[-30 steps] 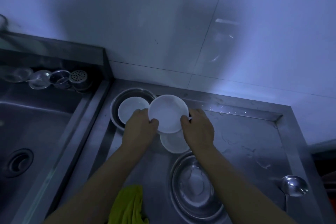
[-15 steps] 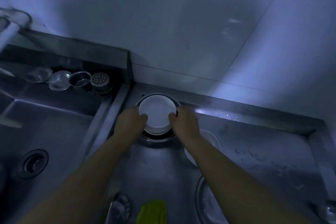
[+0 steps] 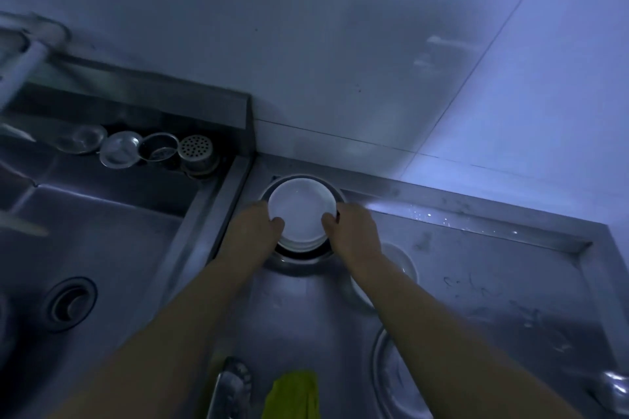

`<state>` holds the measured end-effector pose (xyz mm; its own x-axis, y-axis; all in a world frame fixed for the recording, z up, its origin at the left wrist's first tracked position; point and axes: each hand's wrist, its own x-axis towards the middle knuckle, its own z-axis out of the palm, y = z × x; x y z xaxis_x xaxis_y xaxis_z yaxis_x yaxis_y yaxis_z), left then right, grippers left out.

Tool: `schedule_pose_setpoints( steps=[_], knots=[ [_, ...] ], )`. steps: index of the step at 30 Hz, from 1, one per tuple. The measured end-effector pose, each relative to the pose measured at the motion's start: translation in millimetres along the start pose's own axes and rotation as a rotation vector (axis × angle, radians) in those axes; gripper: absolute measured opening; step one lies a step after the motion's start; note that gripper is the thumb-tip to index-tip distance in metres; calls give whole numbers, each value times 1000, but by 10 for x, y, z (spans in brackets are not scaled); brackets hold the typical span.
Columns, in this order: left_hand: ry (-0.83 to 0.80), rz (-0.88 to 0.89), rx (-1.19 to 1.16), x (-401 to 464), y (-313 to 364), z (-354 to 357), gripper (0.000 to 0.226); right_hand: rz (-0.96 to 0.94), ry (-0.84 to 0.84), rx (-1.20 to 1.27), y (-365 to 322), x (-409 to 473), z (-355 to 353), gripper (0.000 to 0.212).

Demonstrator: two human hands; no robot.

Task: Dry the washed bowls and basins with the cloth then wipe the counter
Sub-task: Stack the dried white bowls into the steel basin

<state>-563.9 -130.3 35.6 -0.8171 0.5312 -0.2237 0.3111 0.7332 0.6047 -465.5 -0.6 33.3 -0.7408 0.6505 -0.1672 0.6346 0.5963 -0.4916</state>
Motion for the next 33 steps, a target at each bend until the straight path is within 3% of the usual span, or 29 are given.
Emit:
schedule_pose_setpoints(
  steps=[3,7,10,14,17,20,24,28,33],
  knots=[
    [77,-16,41,-95,30,-25,32,49,34,89,100,-57,-131,31],
    [249,119,-131,-486,164,54,29,82,261,162,591,-380,-354,21],
    [66,239,-114,-767,327,392,27,181,296,116,1006,-681,-386,26],
    [-233,165,6,-895,428,901,33,283,131,56,1303,-800,-272,32],
    [-277,164,-7,-918,450,1082,20,281,94,53,1346,-788,-228,25],
    [-288,142,-84,-928,472,1136,25,266,110,29,1342,-779,-243,19],
    [-204,145,-206,-941,531,969,18,203,205,91,1221,-793,-361,14],
    [-76,191,-370,-875,572,546,30,93,331,180,810,-669,-557,10],
    [132,149,-320,-640,389,70,54,30,277,349,184,-348,-571,15]
  ],
)
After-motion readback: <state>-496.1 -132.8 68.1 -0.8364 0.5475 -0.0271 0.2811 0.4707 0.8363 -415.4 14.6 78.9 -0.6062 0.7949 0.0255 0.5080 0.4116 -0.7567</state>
